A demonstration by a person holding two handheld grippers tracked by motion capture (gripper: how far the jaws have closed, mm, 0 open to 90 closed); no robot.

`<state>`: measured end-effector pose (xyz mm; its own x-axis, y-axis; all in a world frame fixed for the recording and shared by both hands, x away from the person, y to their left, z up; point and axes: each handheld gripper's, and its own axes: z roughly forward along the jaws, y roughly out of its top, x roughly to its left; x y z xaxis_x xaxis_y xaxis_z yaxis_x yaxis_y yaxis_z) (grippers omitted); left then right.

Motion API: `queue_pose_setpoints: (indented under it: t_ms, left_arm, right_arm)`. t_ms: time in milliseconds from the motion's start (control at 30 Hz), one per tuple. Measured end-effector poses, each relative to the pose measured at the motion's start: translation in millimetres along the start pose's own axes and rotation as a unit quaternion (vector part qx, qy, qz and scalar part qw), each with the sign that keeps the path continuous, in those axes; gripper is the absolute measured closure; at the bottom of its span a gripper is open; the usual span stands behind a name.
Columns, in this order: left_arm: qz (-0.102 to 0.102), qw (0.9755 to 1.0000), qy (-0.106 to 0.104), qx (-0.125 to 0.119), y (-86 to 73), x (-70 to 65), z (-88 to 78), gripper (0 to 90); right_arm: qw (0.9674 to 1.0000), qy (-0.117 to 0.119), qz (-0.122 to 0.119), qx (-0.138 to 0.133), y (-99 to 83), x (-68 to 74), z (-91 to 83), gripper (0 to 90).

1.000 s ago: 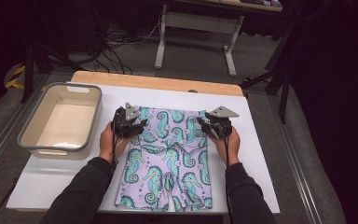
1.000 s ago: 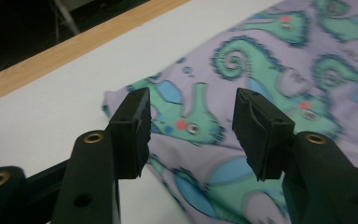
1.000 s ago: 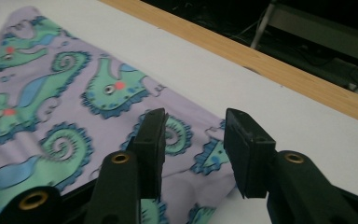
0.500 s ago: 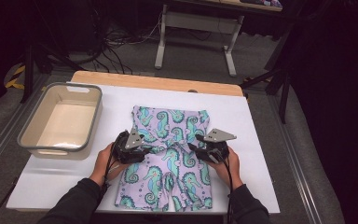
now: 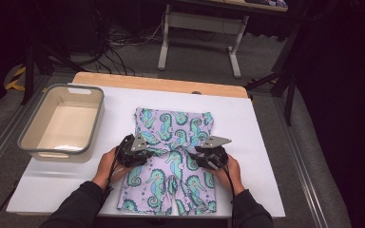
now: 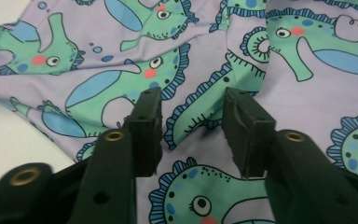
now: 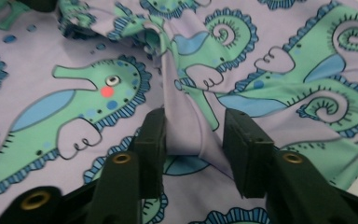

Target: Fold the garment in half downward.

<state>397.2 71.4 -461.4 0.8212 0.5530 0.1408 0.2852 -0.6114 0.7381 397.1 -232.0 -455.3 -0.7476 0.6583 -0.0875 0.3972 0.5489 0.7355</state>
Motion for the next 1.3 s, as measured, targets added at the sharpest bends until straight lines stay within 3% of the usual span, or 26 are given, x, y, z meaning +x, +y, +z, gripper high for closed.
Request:
queue_pose_setpoints:
  t_ms: [233, 333, 633, 967, 1300]
  left_arm:
    - [-0.001, 1.0000, 0.003, -0.006, -1.3, 2.7, 1.4, 87.8]
    - [-0.007, 0.9994, 0.012, -0.030, -1.4, 5.0, -5.3, 88.8]
    - [0.007, 0.9986, 0.006, -0.053, -1.1, 2.1, -24.9, 89.1]
    - [0.030, 0.9968, -0.009, -0.073, -3.8, -13.3, -58.8, 89.2]
    - [0.031, 0.9943, -0.038, -0.095, -14.9, -33.7, -90.9, 89.2]
  right_arm:
    - [0.9999, -0.003, -0.015, -0.002, 0.1, 3.0, -0.3, 81.5]
    - [0.9997, -0.009, -0.022, -0.007, 0.6, 4.5, -3.3, 82.0]
    - [0.9976, -0.004, -0.055, -0.041, 8.0, 15.6, -26.7, 82.4]
    - [0.9941, 0.023, -0.088, -0.060, 12.6, 41.0, -54.1, 82.9]
    - [0.9910, 0.056, -0.101, -0.068, 3.0, 67.4, -79.4, 83.0]
